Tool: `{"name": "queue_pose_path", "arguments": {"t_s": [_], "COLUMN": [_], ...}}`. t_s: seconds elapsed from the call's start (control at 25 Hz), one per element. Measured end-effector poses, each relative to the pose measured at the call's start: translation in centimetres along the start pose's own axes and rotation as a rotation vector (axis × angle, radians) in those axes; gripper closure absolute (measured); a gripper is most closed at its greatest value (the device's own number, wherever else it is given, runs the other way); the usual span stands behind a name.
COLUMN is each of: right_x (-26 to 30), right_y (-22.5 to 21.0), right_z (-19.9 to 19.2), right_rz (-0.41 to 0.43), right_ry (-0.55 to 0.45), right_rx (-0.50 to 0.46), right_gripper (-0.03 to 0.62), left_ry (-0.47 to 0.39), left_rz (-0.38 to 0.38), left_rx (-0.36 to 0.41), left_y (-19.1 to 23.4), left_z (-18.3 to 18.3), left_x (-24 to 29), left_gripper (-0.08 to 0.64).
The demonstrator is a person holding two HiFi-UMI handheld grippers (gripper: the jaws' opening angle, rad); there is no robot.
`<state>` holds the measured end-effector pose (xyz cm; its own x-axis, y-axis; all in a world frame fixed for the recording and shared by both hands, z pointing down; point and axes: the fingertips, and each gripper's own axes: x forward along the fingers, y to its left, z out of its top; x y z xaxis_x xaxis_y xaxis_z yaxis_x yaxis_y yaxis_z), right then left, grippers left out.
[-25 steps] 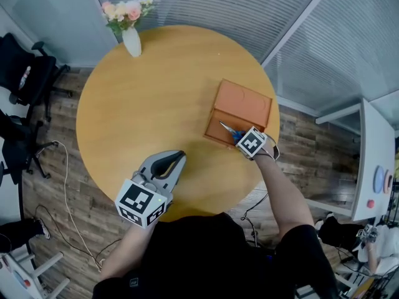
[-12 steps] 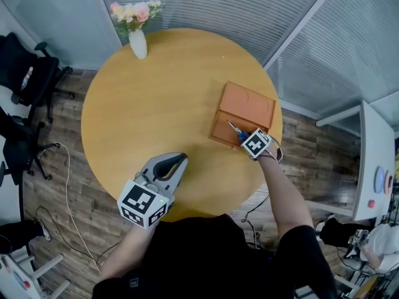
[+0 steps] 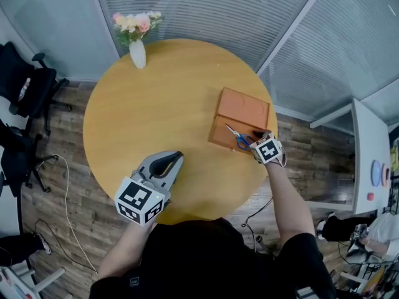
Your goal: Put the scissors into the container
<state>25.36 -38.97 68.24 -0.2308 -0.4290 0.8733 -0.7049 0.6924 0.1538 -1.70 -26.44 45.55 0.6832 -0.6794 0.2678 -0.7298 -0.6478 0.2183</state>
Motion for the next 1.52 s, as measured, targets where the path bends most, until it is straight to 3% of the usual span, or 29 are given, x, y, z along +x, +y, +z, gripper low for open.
{"name": "queue_pose_path", "arguments": {"t_s": [0.28, 0.76, 1.0, 1.24, 1.52], "right_x": [-8.1, -22.7, -29.2, -35.7, -39.9], "right_y": [2.5, 7.1, 7.3, 7.7, 4.5], "right_z": [4.4, 7.4, 8.5, 9.5, 10.0], "right_rz": [-0.087, -0.161, -0.182, -0.175, -0.265], "right_ry": [-0.269, -0.608, -0.784, -1.033, -1.178], "right_rx": [0.119, 0.158, 0.199, 0.279, 0.29], "right_gripper": [0.491, 0.509, 0.534, 0.548, 0.555], "left_ry": [-0.044, -0.092, -0.094, -0.115, -0.127], "left_rz": [-0.051, -0.146, -0.143, -0.13, -0.088], "left_rx": [0.068, 0.171, 0.223, 0.286, 0.241], "left_y": [0.9, -1.9, -3.6, -6.2, -5.6], "left_z": [2.0, 5.5, 7.6, 10.4, 12.0], "left_x": [-2.5, -2.4, -1.3, 0.1, 2.5], "left_gripper": [0.534, 0.534, 0.534, 0.534, 0.534]}}
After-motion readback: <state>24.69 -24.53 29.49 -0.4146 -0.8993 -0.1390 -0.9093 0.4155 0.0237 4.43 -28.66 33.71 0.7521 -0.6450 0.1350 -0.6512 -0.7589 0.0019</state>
